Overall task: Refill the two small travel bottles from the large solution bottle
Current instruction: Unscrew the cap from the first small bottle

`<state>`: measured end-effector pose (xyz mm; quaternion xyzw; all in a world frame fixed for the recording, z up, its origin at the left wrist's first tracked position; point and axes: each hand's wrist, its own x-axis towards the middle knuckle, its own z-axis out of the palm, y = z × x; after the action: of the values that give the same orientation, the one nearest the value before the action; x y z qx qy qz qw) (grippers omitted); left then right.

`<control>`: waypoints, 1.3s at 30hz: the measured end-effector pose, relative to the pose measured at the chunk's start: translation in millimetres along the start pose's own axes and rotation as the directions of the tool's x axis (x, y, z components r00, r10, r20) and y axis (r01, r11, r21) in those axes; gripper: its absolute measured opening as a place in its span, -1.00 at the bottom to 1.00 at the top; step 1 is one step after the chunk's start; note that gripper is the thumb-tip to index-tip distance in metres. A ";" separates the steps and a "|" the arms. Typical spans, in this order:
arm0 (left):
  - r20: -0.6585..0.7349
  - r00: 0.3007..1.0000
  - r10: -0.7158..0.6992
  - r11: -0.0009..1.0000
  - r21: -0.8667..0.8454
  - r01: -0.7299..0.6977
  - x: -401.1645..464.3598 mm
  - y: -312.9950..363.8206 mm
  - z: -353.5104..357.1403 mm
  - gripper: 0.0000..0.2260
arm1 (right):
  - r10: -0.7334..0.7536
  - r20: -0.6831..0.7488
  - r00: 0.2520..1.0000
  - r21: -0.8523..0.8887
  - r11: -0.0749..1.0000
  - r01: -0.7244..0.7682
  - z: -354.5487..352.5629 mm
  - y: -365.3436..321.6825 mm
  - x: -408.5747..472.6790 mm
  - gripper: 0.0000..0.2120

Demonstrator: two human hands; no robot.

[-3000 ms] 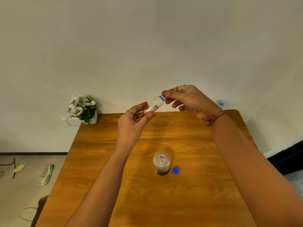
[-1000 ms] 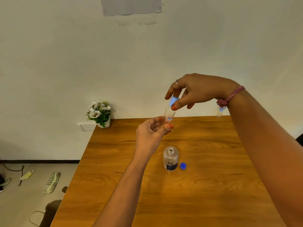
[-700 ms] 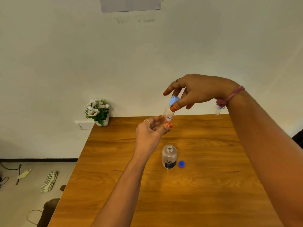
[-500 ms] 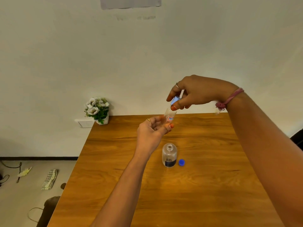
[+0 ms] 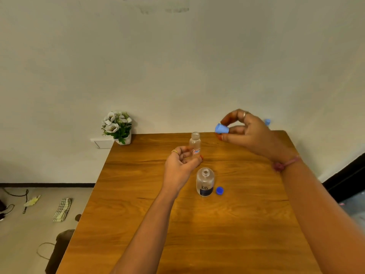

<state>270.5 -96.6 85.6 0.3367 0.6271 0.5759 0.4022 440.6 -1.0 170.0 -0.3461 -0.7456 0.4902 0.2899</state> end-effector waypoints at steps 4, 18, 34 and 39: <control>0.014 1.000 0.002 0.999 0.042 -0.003 -6.1 -25.6 -11.3 -0.73 | 0.044 -0.027 0.999 0.094 0.995 -0.042 33.7 41.0 -26.7 -0.61; 0.002 0.991 -0.132 0.791 0.602 0.104 -20.0 -153.5 -27.7 -0.67 | 0.448 -0.064 0.892 -0.033 0.892 -0.451 125.6 179.3 -87.3 -0.68; -0.011 0.967 -0.254 0.742 0.639 0.202 -15.4 -201.2 -12.1 -0.69 | 0.512 -0.085 0.855 -0.289 0.808 -0.513 155.9 231.7 -78.9 -0.66; -0.003 0.960 -0.281 0.727 0.653 0.215 -11.8 -200.7 -11.9 -0.57 | 0.507 -0.073 0.859 -0.244 0.826 -0.509 152.2 234.4 -79.1 -0.59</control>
<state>273.5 -134.5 -112.2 0.3947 0.8062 0.2483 0.3642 424.3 -79.5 -109.2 -0.5673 -0.6826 0.4488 0.1040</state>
